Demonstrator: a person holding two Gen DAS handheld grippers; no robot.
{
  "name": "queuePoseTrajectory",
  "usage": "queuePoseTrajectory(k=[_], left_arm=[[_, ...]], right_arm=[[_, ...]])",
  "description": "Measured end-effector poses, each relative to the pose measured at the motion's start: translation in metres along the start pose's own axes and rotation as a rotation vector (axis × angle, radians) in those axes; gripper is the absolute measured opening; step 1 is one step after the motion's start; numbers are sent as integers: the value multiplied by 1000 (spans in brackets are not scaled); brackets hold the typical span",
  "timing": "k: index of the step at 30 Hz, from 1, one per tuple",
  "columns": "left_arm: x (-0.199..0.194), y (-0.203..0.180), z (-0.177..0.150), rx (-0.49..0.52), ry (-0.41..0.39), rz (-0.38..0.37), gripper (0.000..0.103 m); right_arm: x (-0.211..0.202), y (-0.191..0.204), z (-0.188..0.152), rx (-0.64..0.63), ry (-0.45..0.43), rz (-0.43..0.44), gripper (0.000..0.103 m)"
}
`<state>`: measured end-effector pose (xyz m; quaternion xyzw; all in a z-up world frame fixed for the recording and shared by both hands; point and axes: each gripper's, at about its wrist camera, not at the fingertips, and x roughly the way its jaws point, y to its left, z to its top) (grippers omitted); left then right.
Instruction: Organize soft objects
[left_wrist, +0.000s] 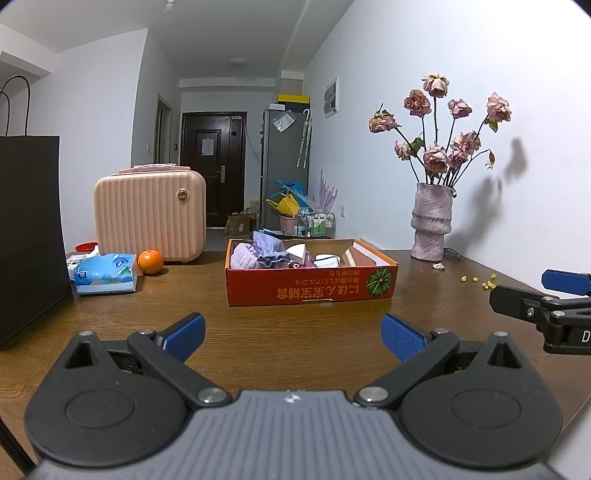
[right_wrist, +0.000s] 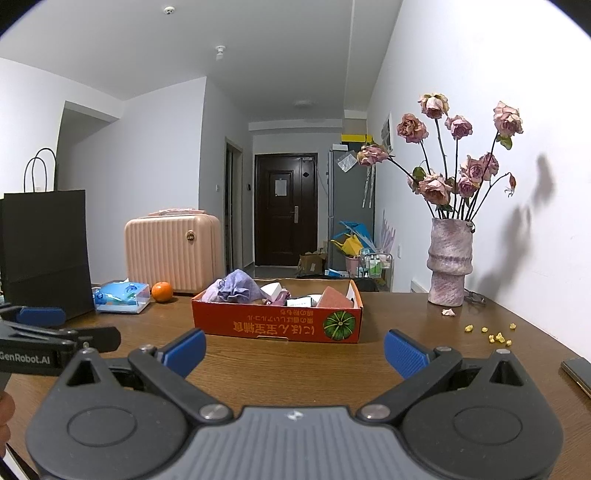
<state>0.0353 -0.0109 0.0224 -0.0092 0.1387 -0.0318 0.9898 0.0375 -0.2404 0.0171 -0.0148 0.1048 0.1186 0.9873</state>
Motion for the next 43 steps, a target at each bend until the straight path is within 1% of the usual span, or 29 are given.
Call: queuePoseTrajectory(k=[43], left_arm=[[-5, 1, 4, -4, -6, -5, 103]], right_arm=[[-3, 0, 4, -3, -1, -4, 103]])
